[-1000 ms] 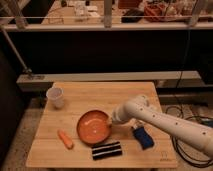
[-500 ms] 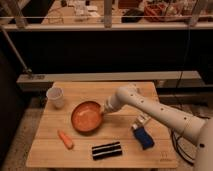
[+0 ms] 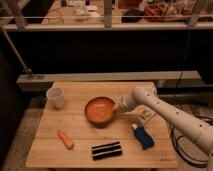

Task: Drag the ceramic bowl in a circle

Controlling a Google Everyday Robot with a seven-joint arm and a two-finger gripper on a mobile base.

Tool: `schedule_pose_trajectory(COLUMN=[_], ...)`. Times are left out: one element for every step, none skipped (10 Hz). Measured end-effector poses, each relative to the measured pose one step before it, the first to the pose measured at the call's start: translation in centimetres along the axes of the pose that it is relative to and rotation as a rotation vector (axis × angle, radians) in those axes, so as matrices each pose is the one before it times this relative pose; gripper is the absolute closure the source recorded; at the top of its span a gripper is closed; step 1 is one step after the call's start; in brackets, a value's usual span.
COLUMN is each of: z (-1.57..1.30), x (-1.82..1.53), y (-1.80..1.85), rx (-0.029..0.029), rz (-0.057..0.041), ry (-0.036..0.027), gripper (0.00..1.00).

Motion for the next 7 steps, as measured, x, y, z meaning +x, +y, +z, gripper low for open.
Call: schedule_pose_trajectory(z=[-1.106,-0.965,-0.551,-0.574,-0.375,-0.275,-0.086], x=[0.14,-0.46,-0.634,-1.565,-1.572,-1.577,-1.177], y=[2.036,1.846,0.925,1.172,0.719,0.296,-0.109], rx=[-0.00991,-0.01754,-0.01251,-0.01902,-0.01262,-0.00901,-0.00487], rz=[0.06237,0.05726,0.01563,-0.00976,-0.02216,-0.03697,-0.04485], ry=[0.01816,0.01491,0.00567,0.00238,0.00032,-0.00138,-0.003], gripper=[1.0,1.0,1.0,1.0,1.0,1.0,1.0])
